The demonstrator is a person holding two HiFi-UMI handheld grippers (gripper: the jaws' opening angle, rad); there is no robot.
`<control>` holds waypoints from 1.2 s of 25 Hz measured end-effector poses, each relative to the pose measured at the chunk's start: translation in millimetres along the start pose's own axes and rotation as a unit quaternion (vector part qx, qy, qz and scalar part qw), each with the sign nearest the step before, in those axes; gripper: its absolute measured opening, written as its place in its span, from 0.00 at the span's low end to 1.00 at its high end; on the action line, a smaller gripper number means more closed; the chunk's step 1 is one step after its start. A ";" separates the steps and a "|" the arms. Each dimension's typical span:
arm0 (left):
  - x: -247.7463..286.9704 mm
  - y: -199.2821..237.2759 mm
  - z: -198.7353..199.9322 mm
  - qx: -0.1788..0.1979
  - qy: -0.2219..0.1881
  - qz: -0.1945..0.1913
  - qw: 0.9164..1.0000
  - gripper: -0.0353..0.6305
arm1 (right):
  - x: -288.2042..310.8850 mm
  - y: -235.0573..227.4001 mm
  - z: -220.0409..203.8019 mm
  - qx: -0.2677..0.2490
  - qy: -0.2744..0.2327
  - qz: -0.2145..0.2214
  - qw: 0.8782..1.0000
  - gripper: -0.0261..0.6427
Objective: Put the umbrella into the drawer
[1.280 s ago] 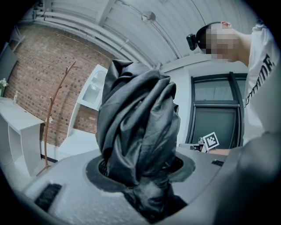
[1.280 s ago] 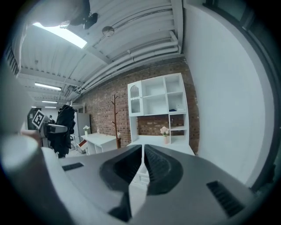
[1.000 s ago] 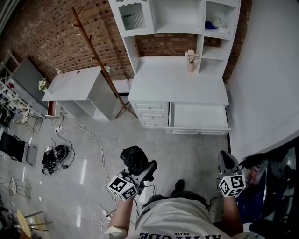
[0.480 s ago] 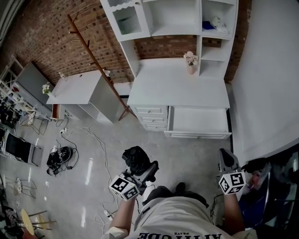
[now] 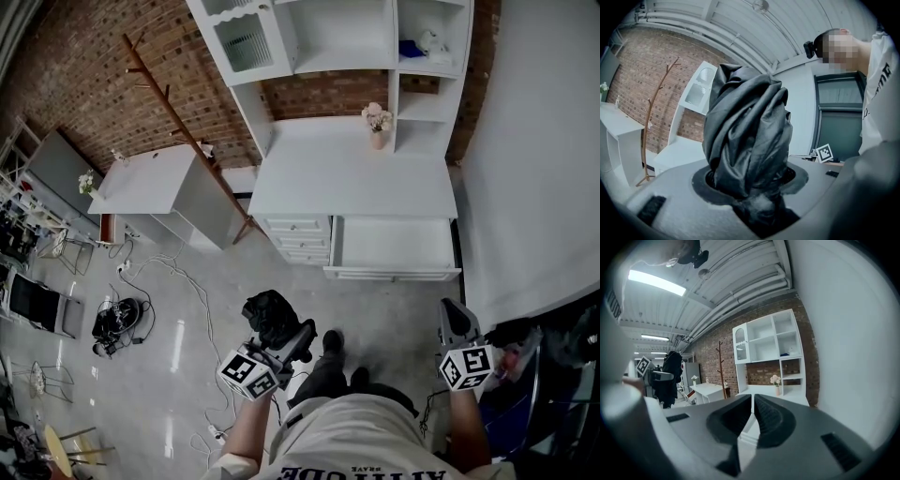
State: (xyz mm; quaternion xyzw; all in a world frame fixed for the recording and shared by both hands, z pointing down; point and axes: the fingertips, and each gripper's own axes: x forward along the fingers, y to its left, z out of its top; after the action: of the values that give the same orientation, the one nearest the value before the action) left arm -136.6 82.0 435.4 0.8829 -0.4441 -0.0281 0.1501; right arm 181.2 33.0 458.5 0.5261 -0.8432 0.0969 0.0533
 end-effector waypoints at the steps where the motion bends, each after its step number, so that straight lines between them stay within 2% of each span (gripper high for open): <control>1: 3.1 2.6 -0.1 -0.002 0.001 0.001 1.000 0.42 | 2.7 -1.0 -0.7 0.000 0.002 -0.001 1.000 0.09; 7: 30.3 24.3 -1.6 -0.009 0.007 -0.005 1.000 0.42 | 25.6 -9.4 -7.6 -0.001 0.013 -0.009 1.000 0.09; 16: 86.2 64.4 7.8 -0.018 0.025 -0.038 0.999 0.42 | 69.5 -26.7 -0.1 0.005 0.028 -0.037 0.999 0.09; 23: 137.6 106.8 2.7 -0.023 0.060 -0.073 0.995 0.42 | 109.3 -33.3 -2.2 0.019 0.049 -0.061 0.997 0.09; 30: 195.5 145.2 -7.5 -0.026 0.100 -0.118 0.988 0.42 | 147.5 -38.6 -4.5 0.038 0.067 -0.090 0.993 0.09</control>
State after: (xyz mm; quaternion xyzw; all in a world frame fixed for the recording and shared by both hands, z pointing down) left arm -129.9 -152.6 501.0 0.9231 -0.3191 0.0310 0.2122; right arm 150.7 -111.9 495.3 0.5939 -0.7825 0.1590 0.0982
